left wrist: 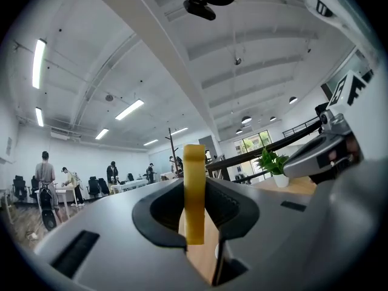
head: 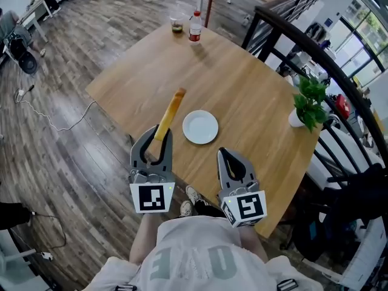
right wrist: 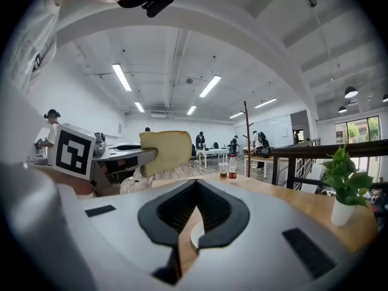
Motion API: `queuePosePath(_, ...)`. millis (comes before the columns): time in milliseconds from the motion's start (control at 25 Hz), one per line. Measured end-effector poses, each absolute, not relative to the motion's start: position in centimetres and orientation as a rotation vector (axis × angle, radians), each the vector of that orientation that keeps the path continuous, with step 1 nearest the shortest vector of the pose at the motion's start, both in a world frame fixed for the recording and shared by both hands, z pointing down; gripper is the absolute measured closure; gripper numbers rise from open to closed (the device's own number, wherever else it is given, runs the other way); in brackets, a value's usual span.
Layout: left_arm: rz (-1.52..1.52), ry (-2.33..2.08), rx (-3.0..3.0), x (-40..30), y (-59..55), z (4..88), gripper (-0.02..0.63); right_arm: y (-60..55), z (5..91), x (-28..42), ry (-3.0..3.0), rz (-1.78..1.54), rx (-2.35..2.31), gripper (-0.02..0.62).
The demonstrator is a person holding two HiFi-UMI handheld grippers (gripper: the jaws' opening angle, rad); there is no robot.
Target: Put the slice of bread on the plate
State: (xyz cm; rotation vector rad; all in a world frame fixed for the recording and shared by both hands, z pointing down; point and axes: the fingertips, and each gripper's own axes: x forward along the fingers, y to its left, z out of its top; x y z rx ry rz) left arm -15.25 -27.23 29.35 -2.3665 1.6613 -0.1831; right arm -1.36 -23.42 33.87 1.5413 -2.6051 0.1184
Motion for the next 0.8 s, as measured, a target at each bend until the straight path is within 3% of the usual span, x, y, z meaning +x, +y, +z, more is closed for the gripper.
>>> queuePosePath(280,-0.648,1.447,-2.123,-12.0,-30.0,32.6,0.517,-25.4,35.1,1.8,-2.535,0.179,1.627,0.578)
queuePosePath(800,-1.001,1.269,-2.147,-8.2,-35.3,42.2,0.517,-29.1,40.9,6.5,-2.399,0.369,1.651,0.58)
